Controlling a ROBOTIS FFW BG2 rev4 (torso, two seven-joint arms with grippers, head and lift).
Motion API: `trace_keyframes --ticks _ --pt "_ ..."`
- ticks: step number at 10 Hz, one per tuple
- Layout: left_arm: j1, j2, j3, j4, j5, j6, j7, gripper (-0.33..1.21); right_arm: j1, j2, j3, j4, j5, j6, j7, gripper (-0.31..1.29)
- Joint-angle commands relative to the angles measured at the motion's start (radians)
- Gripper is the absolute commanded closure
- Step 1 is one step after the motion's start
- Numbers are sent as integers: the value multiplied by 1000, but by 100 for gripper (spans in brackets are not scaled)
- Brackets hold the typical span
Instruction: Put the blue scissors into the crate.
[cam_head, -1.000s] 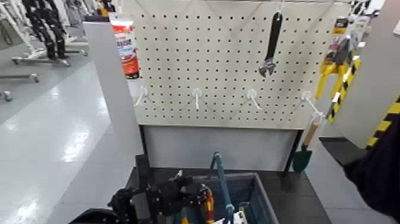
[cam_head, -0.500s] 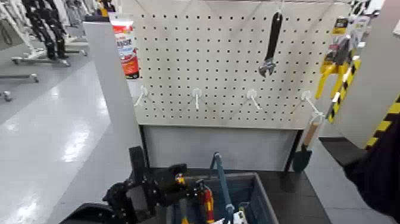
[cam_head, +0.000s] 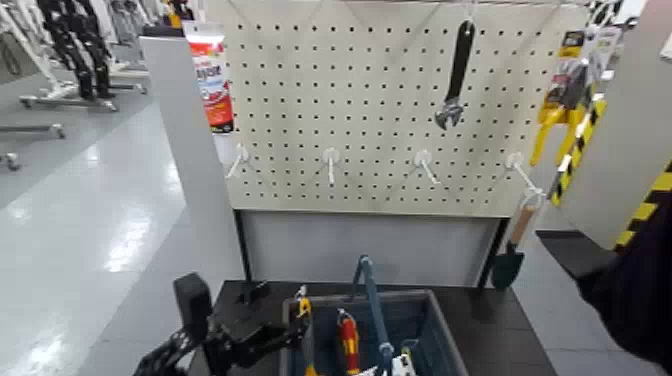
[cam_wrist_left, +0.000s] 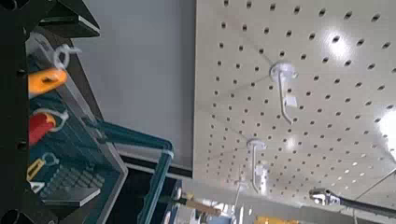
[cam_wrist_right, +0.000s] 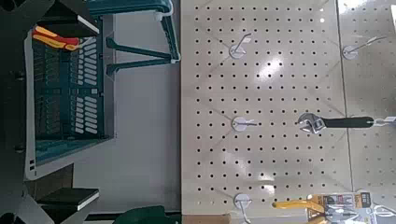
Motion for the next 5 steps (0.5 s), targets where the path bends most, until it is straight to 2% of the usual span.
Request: trace_keyframes --ticks 1,2,3,5 --pt "139 -29 46 -17 -70 -156 133 11 4 -3 1 -1 -5 2 0 10" --pt "188 -66 86 -19 -125 -225 177 10 5 -3 1 -4 -5 2 0 10" --pt "223 -80 92 -14 -143 -289 246 10 7 -3 1 -5 -5 3 0 10" --pt "262 -121 133 7 -177 -318 263 11 7 -4 1 -5 -6 3 0 10"
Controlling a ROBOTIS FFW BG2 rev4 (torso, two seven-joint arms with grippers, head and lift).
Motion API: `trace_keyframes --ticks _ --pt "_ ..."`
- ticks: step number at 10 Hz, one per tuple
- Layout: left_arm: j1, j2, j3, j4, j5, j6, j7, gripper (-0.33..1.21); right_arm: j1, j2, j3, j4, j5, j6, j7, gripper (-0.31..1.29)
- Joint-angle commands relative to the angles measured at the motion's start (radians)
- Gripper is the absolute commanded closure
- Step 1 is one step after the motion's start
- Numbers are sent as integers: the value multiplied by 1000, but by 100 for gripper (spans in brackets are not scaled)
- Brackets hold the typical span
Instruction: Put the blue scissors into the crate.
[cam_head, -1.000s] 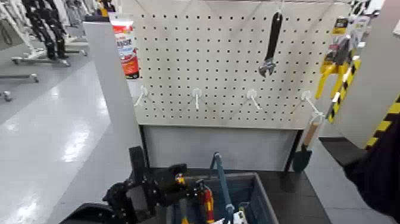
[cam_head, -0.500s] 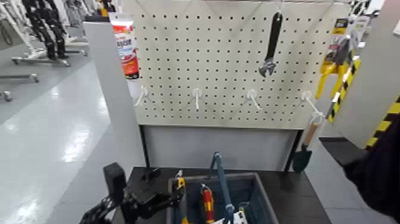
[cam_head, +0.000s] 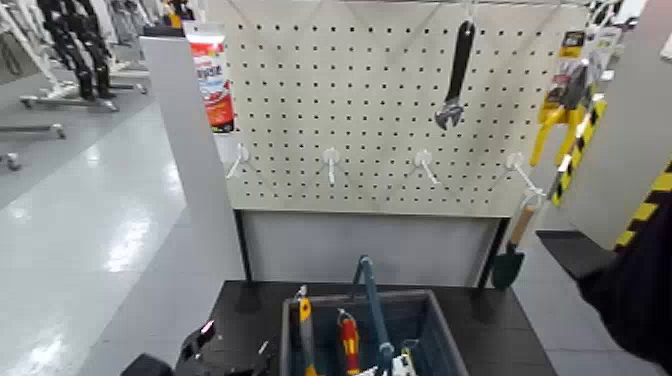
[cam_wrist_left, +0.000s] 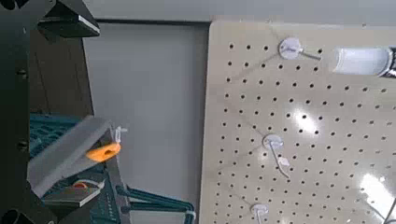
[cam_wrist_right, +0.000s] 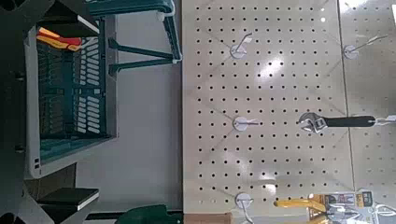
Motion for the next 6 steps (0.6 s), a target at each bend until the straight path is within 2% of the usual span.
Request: trace_keyframes --ticks 1,3,4,6 --pt "35 -38 38 31 -32 -42 -7 11 0 -1 2 0 -1 1 -2 10" --pt "45 -37 14 38 -37 -74 38 11 2 1 0 0 -1 1 -6 11" --pt "45 -41 23 41 -40 -72 24 11 2 -2 3 -2 -1 7 -6 12" --pt "39 -28 11 41 -38 -62 24 11 2 -4 3 -9 0 24 -9 14"
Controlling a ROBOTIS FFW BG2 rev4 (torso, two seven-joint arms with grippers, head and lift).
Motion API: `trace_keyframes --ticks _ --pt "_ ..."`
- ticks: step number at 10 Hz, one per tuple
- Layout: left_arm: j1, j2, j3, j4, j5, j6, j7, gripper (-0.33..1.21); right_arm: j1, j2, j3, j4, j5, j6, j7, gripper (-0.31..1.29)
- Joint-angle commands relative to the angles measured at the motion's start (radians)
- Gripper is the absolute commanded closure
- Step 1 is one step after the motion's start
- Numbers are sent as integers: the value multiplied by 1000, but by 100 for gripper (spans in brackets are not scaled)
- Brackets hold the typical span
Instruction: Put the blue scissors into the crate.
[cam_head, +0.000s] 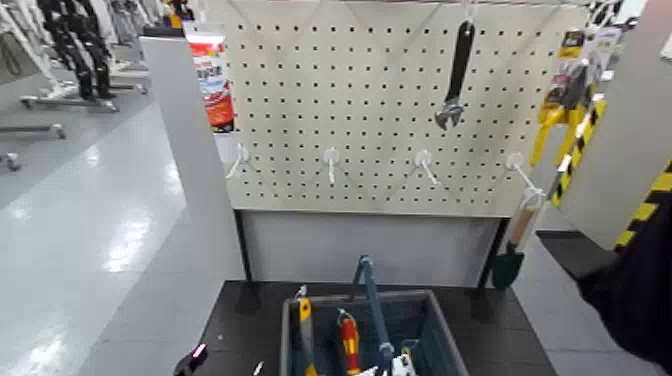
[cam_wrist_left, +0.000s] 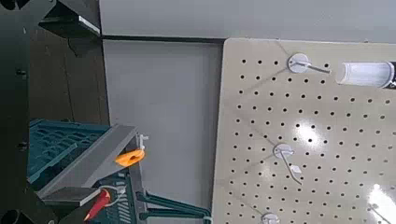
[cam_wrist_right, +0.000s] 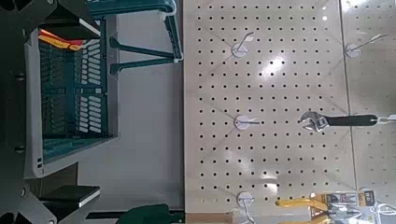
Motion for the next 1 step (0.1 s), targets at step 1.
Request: trace_keyframes --ticks 1 --pt "-3 10 -8 1 2 9 2 11 5 -3 -1 -14 3 24 -6 14"
